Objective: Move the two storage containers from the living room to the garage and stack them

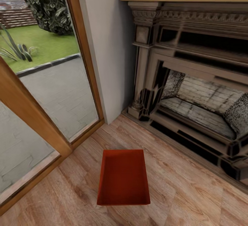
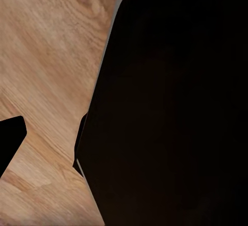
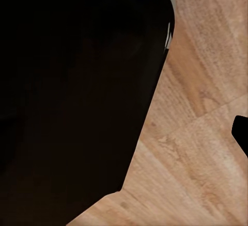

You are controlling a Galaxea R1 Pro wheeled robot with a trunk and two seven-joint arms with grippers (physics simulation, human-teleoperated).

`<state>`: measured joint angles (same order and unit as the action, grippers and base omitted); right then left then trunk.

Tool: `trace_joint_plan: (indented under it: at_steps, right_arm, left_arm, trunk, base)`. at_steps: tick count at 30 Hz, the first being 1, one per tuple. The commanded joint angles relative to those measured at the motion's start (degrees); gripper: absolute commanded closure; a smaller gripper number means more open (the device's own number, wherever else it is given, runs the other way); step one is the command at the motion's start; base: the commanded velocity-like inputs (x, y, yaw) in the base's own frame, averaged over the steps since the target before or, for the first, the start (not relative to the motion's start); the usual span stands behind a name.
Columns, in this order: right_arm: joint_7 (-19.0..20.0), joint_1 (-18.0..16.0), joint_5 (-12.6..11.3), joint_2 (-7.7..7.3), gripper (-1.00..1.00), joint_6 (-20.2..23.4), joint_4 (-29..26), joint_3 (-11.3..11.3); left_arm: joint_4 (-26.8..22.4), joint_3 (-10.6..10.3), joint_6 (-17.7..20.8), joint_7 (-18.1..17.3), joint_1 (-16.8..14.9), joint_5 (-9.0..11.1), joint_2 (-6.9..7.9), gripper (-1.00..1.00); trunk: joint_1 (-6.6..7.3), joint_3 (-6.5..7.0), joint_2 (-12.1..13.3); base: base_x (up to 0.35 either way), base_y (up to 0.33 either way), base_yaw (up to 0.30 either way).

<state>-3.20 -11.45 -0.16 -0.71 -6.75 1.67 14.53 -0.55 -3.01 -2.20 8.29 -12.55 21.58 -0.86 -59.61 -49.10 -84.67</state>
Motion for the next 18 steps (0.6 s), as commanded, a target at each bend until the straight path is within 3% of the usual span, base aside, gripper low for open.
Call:
trace_joint_plan:
  at_steps: [1, 18]
  right_arm:
    - [-0.2, -0.1, 0.0, 0.03, -1.0, -0.3, 0.2, 0.3]
    - [0.1, -0.1, -0.1, 0.11, -1.0, 0.0, 0.2, 0.3]
  left_arm:
    - [0.0, -0.3, -0.2, 0.2, 0.0, 0.4, -0.02, -1.0]
    - [0.0, -0.3, -0.2, 0.1, 0.0, 0.4, -0.02, -1.0]
  trunk:
    - [0.0, -0.03, 0.0]
    - [0.0, -0.5, 0.0]
  base:
    - [0.0, 0.0, 0.0]
    - [0.0, 0.0, 0.0]
